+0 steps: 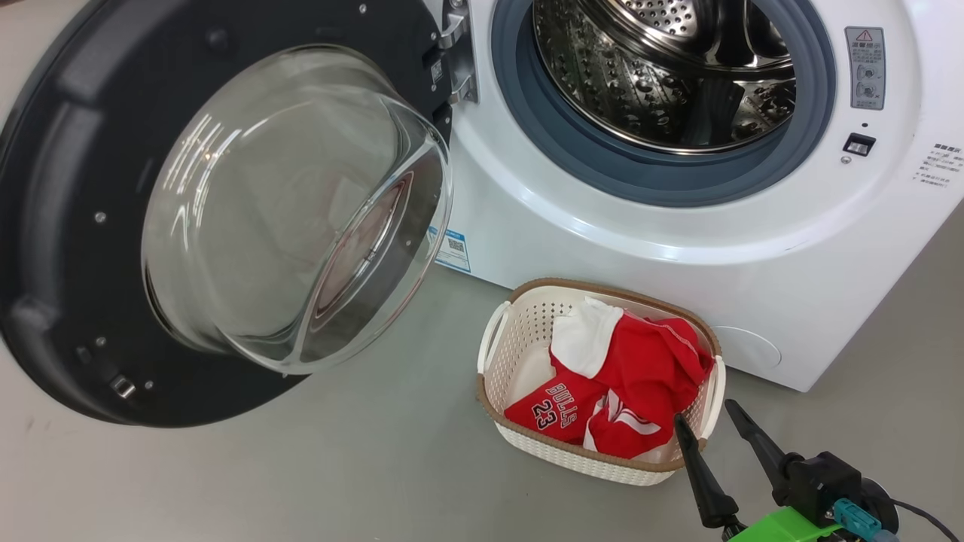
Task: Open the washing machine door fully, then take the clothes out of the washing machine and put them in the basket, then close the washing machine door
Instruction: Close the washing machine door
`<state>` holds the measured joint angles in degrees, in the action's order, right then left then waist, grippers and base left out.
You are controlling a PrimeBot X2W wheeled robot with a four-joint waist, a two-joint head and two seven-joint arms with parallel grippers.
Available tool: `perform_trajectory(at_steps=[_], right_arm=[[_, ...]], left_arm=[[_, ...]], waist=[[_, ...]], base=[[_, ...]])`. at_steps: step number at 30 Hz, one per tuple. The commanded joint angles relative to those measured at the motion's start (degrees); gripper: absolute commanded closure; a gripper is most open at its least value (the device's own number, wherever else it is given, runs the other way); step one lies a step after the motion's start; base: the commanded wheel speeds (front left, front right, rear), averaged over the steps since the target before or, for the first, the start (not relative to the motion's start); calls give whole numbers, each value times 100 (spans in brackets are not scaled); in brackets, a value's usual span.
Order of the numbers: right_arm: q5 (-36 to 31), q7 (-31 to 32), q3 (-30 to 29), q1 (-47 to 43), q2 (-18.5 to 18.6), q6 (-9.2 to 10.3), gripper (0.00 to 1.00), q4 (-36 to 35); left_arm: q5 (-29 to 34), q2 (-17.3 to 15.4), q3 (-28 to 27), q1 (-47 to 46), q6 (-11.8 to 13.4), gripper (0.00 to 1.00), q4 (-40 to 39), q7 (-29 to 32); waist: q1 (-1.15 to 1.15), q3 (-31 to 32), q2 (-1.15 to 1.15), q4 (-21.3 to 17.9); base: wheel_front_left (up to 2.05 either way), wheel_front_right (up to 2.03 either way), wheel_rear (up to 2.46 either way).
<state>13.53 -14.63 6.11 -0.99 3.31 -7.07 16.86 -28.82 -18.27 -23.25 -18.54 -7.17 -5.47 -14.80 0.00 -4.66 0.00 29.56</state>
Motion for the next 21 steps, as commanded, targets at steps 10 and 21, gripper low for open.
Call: perform_trajectory(at_steps=[10,21], right_arm=[[-79,-37,-10,-69,-28,-42,0,-206],[-141,-37,33,-80,-36,-42,0,-241]], left_arm=[[-2492,-1607,348,-1687,-31,100,3031,1542],[-3915,-2165,1382,-2246,-31,100,4642,4382]], waist=[[0,1,0,-8],[0,-89,0,2]], base=[[0,0,0],[0,0,0]])
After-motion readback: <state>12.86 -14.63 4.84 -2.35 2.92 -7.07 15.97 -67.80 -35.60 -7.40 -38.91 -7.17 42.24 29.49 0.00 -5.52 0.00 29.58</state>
